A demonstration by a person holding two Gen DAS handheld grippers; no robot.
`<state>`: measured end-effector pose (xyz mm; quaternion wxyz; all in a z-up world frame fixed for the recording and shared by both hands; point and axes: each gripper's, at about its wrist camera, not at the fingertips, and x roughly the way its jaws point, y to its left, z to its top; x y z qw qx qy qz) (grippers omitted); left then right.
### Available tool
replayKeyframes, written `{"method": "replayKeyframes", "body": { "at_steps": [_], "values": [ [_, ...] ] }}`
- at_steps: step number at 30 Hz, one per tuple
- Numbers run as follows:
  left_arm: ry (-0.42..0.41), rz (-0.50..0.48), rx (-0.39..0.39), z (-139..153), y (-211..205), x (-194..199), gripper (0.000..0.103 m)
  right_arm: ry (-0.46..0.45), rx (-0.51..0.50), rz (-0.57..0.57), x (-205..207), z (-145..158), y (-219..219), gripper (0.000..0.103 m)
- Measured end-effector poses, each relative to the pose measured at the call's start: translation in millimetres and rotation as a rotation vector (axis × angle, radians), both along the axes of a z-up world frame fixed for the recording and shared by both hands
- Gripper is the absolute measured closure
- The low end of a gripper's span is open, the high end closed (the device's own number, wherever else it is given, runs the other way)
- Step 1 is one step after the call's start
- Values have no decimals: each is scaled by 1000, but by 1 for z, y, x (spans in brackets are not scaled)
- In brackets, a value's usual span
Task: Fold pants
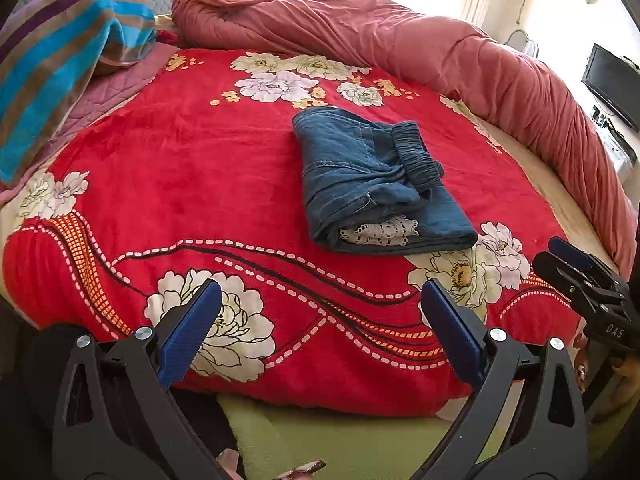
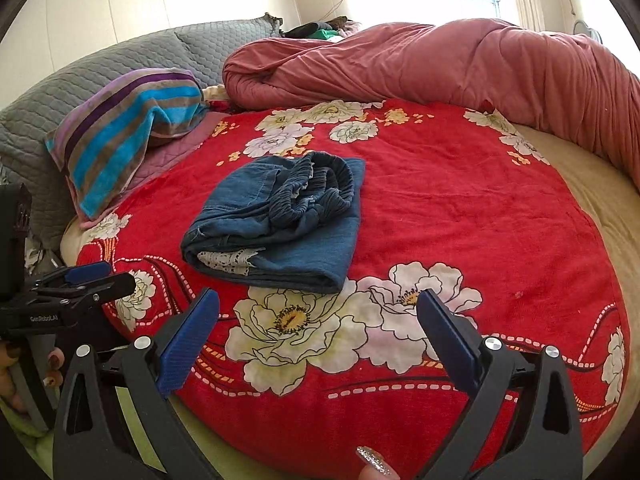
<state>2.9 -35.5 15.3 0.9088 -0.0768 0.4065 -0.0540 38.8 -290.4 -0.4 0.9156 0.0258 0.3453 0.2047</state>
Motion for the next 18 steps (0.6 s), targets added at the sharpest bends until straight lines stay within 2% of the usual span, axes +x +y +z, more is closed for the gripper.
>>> {"method": "replayKeyframes", "body": {
  "at_steps": [18],
  "values": [
    [1,-3,2,-1,-1,-1,10,0,10,-4,3,0,-3,5]
  ]
}}
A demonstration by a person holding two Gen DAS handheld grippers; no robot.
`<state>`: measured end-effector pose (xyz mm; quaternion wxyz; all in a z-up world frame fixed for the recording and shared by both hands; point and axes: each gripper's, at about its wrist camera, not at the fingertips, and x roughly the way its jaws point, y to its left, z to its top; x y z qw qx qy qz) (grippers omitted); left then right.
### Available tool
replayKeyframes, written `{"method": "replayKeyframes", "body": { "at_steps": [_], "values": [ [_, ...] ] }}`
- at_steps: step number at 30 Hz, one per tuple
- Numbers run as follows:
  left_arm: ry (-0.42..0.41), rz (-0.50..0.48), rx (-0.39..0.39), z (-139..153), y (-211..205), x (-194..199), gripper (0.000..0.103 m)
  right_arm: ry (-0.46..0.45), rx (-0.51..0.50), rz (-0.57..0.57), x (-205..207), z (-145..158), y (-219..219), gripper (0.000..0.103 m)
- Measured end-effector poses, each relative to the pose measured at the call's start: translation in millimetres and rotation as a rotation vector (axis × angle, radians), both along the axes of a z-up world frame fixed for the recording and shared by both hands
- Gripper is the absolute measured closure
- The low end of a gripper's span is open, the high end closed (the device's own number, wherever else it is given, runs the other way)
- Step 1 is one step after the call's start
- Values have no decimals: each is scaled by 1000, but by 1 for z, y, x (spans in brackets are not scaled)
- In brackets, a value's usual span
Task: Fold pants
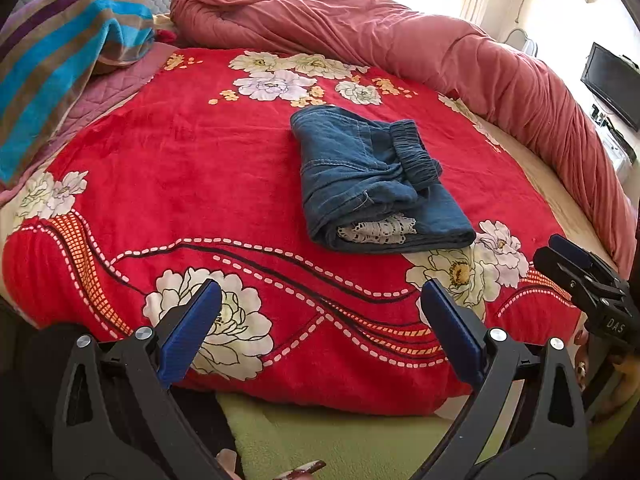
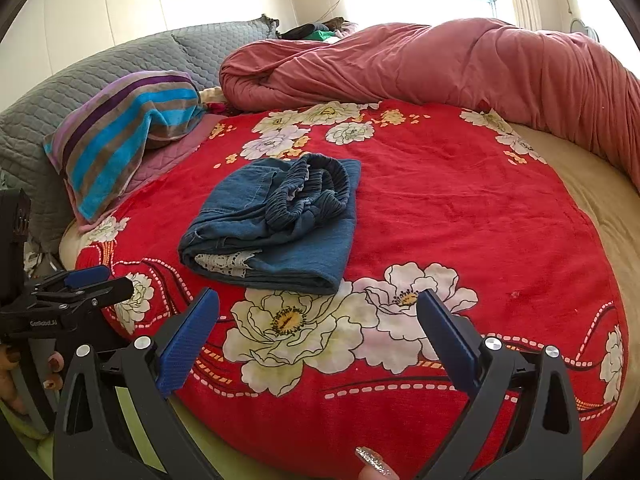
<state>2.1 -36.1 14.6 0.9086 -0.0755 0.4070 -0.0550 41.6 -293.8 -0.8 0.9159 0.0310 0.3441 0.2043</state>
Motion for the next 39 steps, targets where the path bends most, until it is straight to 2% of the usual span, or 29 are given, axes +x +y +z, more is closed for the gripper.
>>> {"method": "replayKeyframes", "body": {
  "at_steps": [31,34,39],
  "values": [
    [18,-29,1,-3,-4,1,10,-3,-13,-26,6,-2,-8,5],
    [36,-17,20,-7,-3,5,10,-2,-12,-53,11,-2,-14,5],
    [60,46,-11,-12,15,15,10,6,-25,-109,22,-7,-29,5]
  ]
}}
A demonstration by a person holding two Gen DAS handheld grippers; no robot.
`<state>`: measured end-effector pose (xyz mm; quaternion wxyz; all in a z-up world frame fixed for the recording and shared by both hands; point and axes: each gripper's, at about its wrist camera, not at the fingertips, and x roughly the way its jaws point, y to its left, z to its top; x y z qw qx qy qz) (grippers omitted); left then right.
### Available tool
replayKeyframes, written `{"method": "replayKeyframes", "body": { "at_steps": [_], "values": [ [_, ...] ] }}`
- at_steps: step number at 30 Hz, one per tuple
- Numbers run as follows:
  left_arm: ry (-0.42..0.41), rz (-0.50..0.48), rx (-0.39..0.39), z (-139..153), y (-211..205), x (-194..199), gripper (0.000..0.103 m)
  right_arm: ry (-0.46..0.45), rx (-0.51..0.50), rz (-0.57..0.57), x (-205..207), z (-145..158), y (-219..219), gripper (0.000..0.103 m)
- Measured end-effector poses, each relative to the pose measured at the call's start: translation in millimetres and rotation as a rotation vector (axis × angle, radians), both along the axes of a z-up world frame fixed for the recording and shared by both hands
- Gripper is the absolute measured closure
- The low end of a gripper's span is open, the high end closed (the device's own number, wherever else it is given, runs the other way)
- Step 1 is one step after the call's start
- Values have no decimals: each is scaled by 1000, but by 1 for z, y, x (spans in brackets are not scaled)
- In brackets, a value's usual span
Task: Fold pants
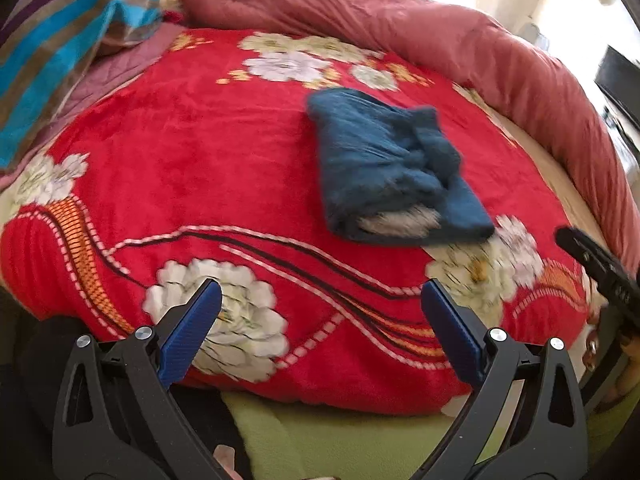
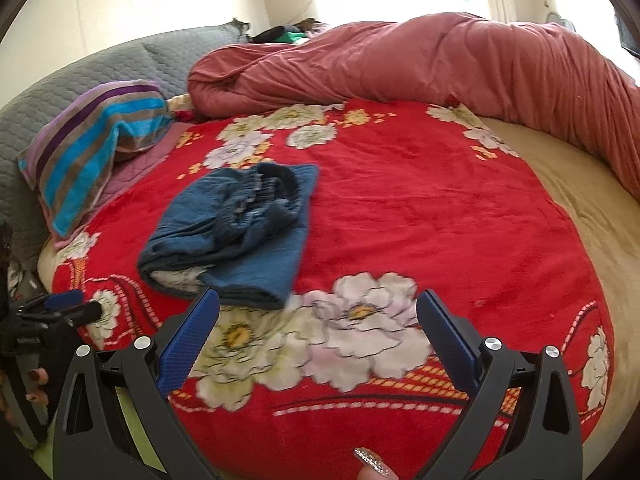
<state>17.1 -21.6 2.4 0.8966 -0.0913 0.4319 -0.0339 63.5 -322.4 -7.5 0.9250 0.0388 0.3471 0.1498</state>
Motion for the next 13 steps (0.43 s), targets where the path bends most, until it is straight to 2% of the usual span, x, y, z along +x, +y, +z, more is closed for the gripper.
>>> {"method": "replayKeyframes", "body": {
  "at_steps": [2,5,10,13],
  "values": [
    [-42,23,-8,7,11,3,10,6,-14,-38,8,-4,-11,5],
    [-48,99,6,11,37,22,10,24,-20,-104,23,-11,-34,5],
    [47,288,69,-1,103,75,10,41,-42,-292,60,-17,-101,5],
    [101,456,139,-12,157,110,10,95,-57,-469,97,-25,-168,5]
  ]
}}
